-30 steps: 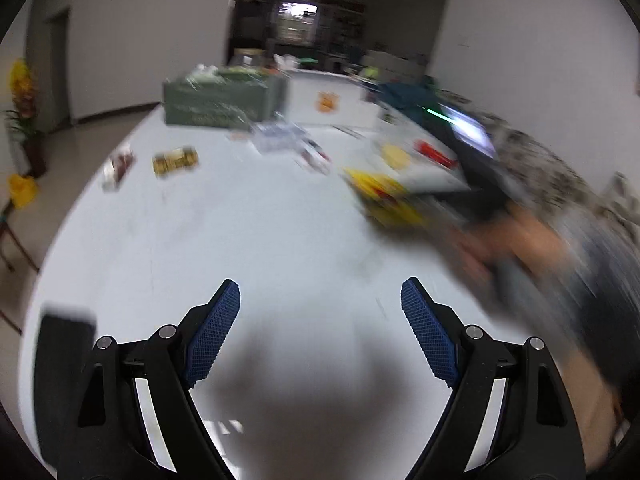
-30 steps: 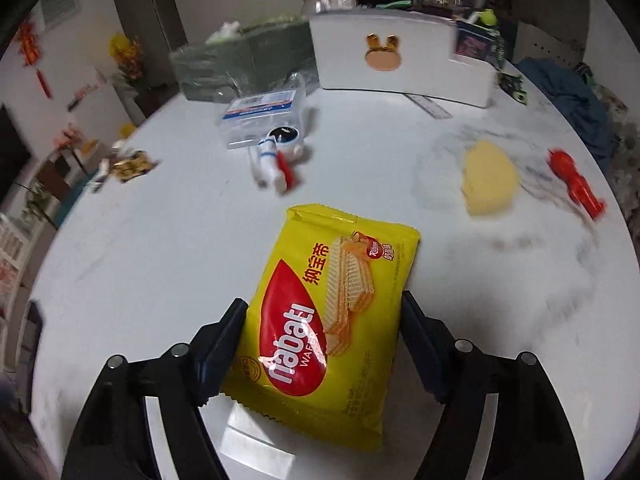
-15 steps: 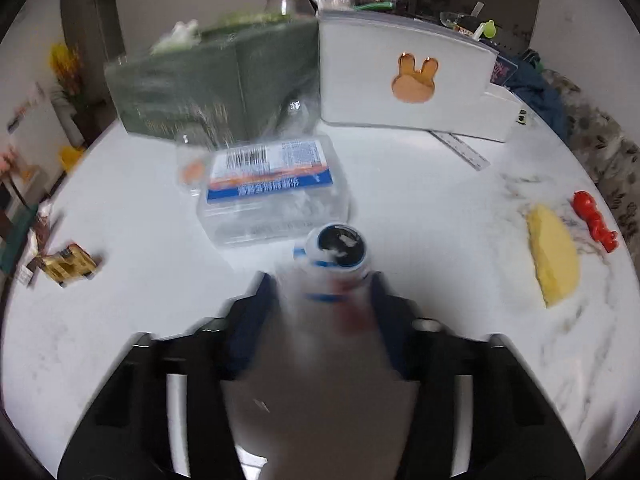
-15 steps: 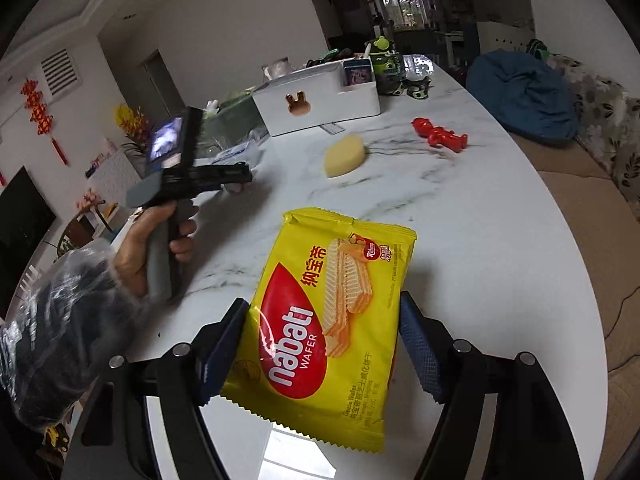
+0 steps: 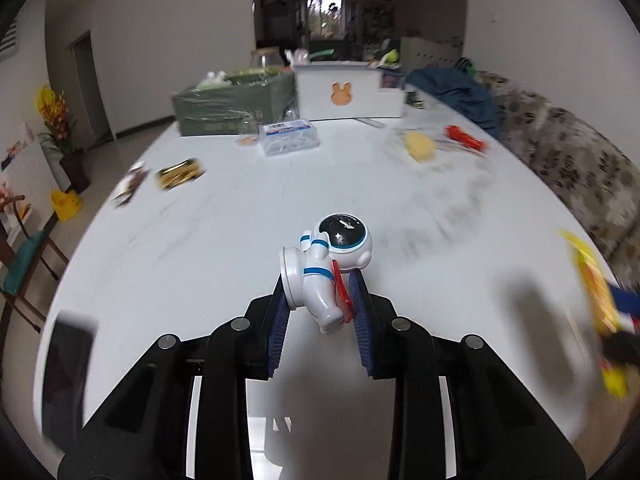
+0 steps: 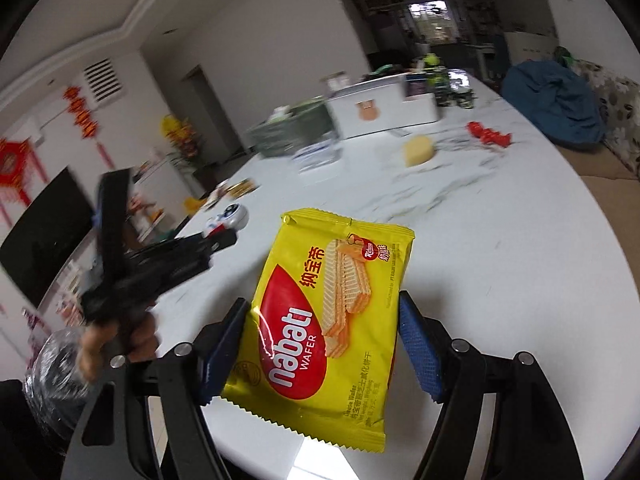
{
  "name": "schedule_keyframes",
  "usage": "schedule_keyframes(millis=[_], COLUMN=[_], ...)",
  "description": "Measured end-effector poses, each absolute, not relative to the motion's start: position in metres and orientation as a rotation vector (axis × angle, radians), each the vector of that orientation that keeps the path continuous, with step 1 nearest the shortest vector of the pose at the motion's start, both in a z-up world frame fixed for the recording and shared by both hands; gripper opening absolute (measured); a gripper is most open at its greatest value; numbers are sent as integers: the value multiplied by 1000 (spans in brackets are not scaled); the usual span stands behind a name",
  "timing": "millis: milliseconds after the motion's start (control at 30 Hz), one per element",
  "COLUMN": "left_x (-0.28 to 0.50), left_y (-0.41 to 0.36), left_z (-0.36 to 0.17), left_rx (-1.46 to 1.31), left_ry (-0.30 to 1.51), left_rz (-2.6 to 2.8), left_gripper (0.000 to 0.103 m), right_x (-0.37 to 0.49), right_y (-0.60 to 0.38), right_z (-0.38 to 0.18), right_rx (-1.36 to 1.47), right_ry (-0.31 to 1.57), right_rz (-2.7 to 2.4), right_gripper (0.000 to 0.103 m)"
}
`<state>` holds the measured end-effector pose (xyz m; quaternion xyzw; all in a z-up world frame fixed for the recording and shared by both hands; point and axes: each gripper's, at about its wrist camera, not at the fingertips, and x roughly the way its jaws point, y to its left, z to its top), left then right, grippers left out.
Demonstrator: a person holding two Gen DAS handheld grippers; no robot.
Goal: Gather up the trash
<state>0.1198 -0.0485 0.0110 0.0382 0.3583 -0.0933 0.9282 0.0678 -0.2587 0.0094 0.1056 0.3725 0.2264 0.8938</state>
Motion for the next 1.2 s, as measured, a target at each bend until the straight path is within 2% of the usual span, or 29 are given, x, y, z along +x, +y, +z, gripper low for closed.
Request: schedule_keyframes(millis=[200, 367, 400, 433, 467, 500, 600, 767, 867, 900, 1000, 1100, 1200], left_x=[-27, -64, -63, -60, -55, -52, -49, -50, -36, -28, -7, 33, 81], left_y=[-34, -29, -29, -29, -30, -30, -25, -9, 1, 5, 13, 12, 8], left_z=[-2, -64, -78, -96, -112, -125, -140, -98, -38, -8, 57, 97, 111], left_rx=[169, 200, 210, 229, 257, 276, 290, 235, 179, 168, 165, 143, 101], left_ry=[723, 928, 971, 1009, 1036, 1054, 1078, 993, 869, 791, 577, 435, 397], left_rz=[-330, -444, -469, -482, -463, -456, -415, -385, -362, -343, -290, -219, -165], left_gripper=[29, 30, 35, 42, 66, 77, 77, 77, 84, 87, 93, 95, 96], right_x=[-24, -49, -48, -44, -37, -33, -30, -41, -35, -28, -6, 32, 85], right_y=[-219, -187, -182, -179, -174, -173, -179, -209, -224, -230, -244, -246, -240], right_z=[-8, -67, -80, -92, -115, -127, -143, -78, 0, 40, 108, 142, 136], right_rx=[139, 77, 63, 47, 19, -4, -4, 112, 94, 71, 61, 36, 53], right_ry=[866, 1048, 1072, 1096, 1157, 1186, 1228, 1091, 891, 767, 509, 320, 258], right_rz=[669, 746, 737, 723, 701, 682, 646, 670, 650, 628, 558, 341, 197], right_gripper=[72, 72, 72, 79, 85, 86, 84, 85, 94, 99, 98, 98, 98])
